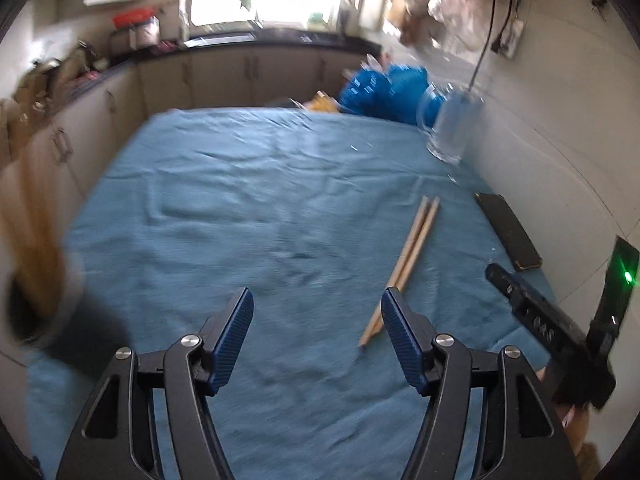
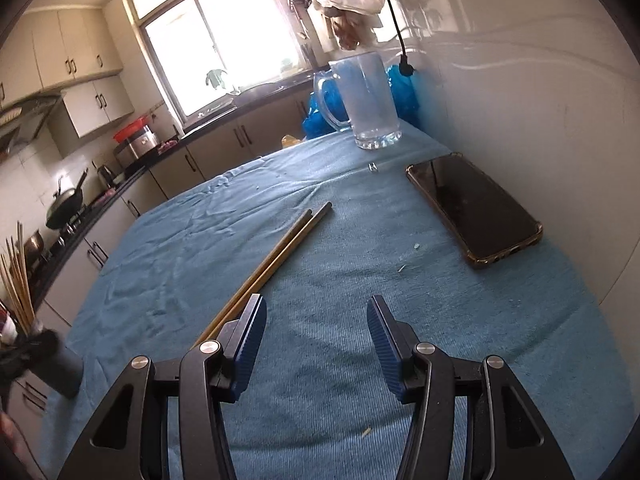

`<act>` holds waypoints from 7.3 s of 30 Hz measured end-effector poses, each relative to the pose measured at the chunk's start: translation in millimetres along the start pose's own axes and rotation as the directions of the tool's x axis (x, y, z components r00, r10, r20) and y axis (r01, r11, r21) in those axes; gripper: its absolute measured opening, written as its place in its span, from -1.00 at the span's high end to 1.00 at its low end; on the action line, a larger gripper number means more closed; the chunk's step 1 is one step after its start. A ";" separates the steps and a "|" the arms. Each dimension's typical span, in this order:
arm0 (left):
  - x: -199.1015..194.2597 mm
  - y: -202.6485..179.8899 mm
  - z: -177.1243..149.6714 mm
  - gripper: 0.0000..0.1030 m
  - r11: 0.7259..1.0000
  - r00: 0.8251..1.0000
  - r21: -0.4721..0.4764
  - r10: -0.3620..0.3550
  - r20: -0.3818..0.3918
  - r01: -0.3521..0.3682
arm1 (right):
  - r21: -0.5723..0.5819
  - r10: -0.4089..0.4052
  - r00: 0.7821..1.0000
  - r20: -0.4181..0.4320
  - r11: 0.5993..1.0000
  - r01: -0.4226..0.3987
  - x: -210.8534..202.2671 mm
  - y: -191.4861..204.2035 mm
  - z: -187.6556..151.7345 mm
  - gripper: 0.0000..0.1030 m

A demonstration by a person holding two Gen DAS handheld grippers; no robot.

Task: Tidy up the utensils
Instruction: 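Move both open grippers toward the last two chopsticks on the towel, then close the left gripper on one wooden chopstick, then close the right gripper on the other wooden chopstick, then lift both held chopsticks and lower them into the black utensil cup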

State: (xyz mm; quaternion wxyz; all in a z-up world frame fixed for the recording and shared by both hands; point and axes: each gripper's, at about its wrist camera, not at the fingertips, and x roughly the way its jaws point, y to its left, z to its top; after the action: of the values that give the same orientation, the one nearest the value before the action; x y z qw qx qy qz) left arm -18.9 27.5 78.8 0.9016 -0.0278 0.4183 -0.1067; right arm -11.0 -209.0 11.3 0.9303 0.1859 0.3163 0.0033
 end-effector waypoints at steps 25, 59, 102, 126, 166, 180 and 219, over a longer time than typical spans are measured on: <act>150.0 -102.0 47.2 0.34 0.970 0.984 0.218 -0.075 -0.162 0.110 | 0.246 0.116 0.992 0.057 0.961 -0.126 -15.2 -50.2 0.6 -0.13; 95.4 -46.4 4.1 0.71 0.986 0.977 0.100 -0.117 -0.178 0.137 | 0.193 0.089 0.996 -0.029 0.978 -0.081 2.9 -39.3 -3.9 -0.17; 68.9 -25.2 0.3 0.64 0.983 0.994 0.169 -0.053 -0.095 0.069 | 0.157 0.099 0.993 -0.057 0.984 -0.089 4.1 -30.7 -8.3 -0.17; 75.2 24.5 -6.7 0.81 0.995 0.980 -0.026 -0.104 -0.171 0.101 | -0.311 -0.122 0.919 -0.375 0.951 -0.001 117.9 125.2 28.4 0.65; 47.6 24.9 -0.8 0.88 0.993 0.958 -0.055 -0.114 -0.264 0.103 | -0.410 -0.136 0.878 -0.458 0.909 -0.073 49.2 93.2 -17.2 0.86; -76.2 25.0 -32.6 0.88 0.988 0.986 -0.012 -0.150 0.066 0.151 | -0.352 0.086 0.976 -0.198 0.923 -0.153 -56.1 110.9 -21.0 0.86; -239.0 217.6 32.7 0.88 0.983 0.876 -0.177 0.046 0.481 0.045 | -0.260 0.536 0.835 0.126 0.830 -0.494 -54.4 358.9 49.7 0.85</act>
State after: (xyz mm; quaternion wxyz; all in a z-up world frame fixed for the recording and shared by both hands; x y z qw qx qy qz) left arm -107.2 290.1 248.5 0.9710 -0.1359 0.1882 -0.0573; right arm 14.8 101.3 204.4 0.9353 0.1613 0.1599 0.2713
